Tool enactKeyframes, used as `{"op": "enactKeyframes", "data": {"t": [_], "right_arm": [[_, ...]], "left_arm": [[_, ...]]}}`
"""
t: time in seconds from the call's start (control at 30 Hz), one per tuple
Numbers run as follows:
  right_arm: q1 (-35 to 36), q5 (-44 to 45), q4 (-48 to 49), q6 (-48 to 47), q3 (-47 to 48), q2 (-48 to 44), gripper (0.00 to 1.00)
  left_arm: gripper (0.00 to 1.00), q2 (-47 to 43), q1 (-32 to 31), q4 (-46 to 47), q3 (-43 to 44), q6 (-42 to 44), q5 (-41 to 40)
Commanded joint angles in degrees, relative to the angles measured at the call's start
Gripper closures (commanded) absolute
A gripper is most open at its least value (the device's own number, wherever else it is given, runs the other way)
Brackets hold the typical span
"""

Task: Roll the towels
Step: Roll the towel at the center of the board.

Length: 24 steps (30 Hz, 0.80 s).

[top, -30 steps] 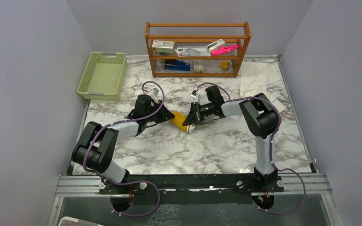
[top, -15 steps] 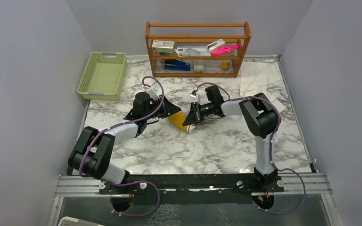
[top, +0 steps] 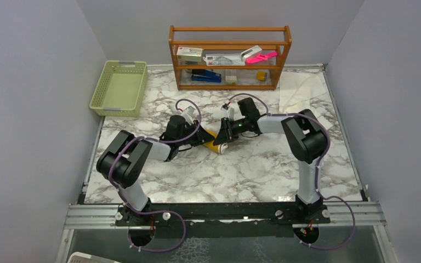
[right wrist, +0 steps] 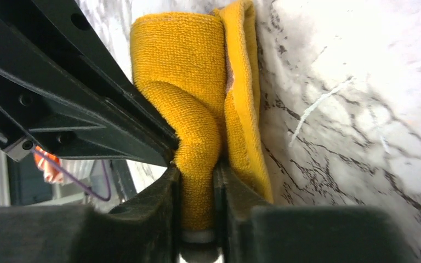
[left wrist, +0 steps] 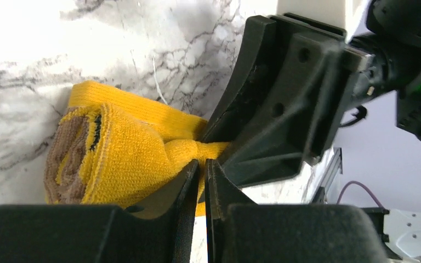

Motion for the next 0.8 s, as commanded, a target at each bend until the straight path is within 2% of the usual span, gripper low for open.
{"op": "enactKeyframes", "data": {"t": [0.0, 0.1, 0.13, 0.17, 0.4, 0.6, 0.77], "right_arm": [[-0.1, 13.4, -2.6, -6.9, -1.3, -5.6, 0.67], [0.2, 18.6, -0.1, -11.8, -5.1, -12.3, 0.32], [0.7, 21.3, 1.0, -14.0, -6.8, -15.3, 0.11], [1.4, 24.6, 2.3, -16.3, -8.5, -18.1, 0.01], [13.4, 47.3, 14.7, -36.7, -19.7, -31.7, 0.00], [19.5, 55.7, 14.7, -45.5, -19.9, -25.4, 0.00], [20.8, 57.1, 12.9, -45.6, -17.3, -19.6, 0.07]], "left_arm": [[0.85, 4.6, -0.7, -0.8, -0.6, 3.7, -7.7], [0.86, 6.1, -0.9, -0.8, -0.1, 4.4, -8.8], [0.86, 6.7, -0.9, -0.7, 0.0, 4.6, -8.9], [0.86, 7.3, -1.0, -0.7, 0.1, 4.6, -8.9], [0.87, 10.3, -1.7, -0.7, 0.2, 4.8, -9.5], [0.87, 11.0, -1.8, -0.7, 0.3, 5.1, -9.3], [0.87, 11.0, -1.8, -0.8, 0.0, 5.1, -9.1]]}}
